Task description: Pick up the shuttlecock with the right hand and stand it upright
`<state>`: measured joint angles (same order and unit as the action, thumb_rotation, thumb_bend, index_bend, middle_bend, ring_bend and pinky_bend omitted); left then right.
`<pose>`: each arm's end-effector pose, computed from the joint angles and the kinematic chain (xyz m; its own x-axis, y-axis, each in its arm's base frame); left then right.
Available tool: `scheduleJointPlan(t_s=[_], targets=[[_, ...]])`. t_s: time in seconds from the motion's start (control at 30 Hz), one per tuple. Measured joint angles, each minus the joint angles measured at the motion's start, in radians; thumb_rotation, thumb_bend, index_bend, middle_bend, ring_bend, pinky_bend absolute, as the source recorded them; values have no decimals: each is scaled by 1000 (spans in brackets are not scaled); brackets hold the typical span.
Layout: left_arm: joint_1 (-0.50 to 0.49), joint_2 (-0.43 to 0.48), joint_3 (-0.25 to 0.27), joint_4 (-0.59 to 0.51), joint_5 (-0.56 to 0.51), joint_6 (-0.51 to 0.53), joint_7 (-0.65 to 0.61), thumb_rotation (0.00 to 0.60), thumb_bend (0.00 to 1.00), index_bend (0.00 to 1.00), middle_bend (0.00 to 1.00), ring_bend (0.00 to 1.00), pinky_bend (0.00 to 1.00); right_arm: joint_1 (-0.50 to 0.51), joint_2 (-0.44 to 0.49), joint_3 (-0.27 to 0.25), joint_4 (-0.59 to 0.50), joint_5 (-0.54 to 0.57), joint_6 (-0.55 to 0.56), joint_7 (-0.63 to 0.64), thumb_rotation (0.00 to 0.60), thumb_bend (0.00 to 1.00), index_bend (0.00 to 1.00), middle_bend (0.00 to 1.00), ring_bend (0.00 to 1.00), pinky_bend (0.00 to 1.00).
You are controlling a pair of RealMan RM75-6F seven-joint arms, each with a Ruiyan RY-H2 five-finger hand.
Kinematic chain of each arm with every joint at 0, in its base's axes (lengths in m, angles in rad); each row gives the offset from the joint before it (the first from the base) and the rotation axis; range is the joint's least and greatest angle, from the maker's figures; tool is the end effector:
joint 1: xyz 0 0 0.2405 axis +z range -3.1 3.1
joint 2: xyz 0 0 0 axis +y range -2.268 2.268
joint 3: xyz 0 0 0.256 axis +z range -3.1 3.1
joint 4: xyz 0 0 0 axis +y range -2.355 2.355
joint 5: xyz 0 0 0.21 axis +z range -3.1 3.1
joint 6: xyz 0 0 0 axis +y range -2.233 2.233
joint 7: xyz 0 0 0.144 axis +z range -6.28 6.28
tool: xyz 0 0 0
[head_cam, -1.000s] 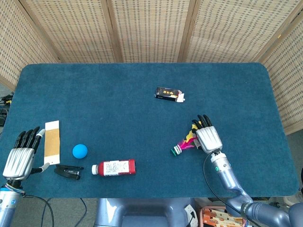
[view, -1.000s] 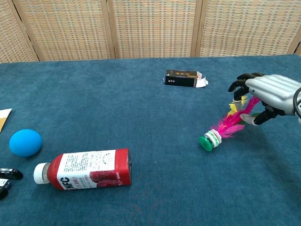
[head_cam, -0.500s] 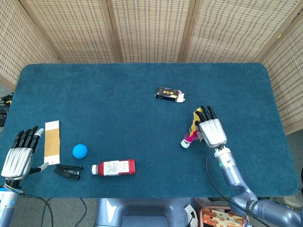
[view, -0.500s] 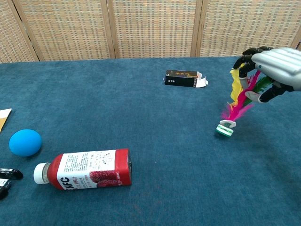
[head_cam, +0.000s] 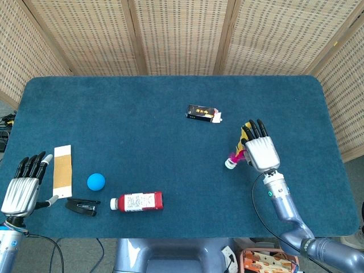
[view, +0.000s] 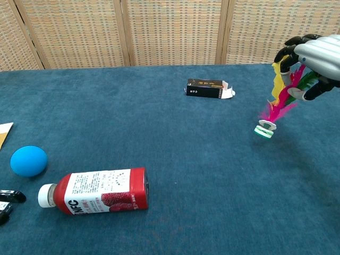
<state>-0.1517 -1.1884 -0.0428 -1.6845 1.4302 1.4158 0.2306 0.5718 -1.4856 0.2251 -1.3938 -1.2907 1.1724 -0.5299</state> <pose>-0.2896 0.1967 0.1232 0.4715 0.0683 0.8792 0.8818 -0.0273 -0.4708 -0.2016 -0.3454 0.0498 0.6560 0.0767 0.7509 -0.7185 -0.2413 0.6523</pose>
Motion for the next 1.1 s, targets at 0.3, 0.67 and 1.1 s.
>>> scheduleJointPlan(t_s=[0.3,0.67,1.1], targets=[[1,1,-1,2,-4,-1,-4,600,84,0,0,0,0,9,-58,-8,158,-37,44,4,600,431,604,180,0,0],[-4,-3,3,-1,-7,-16,8,600,85,0,0,0,0,17,-170,-11,397,-66,103,60,600,430,605,180,0,0],[0,0,8,-6,7,-4,6,600,84,0,0,0,0,-2,-218,-33,479,-82,132,81,600,325,605,183,0,0]])
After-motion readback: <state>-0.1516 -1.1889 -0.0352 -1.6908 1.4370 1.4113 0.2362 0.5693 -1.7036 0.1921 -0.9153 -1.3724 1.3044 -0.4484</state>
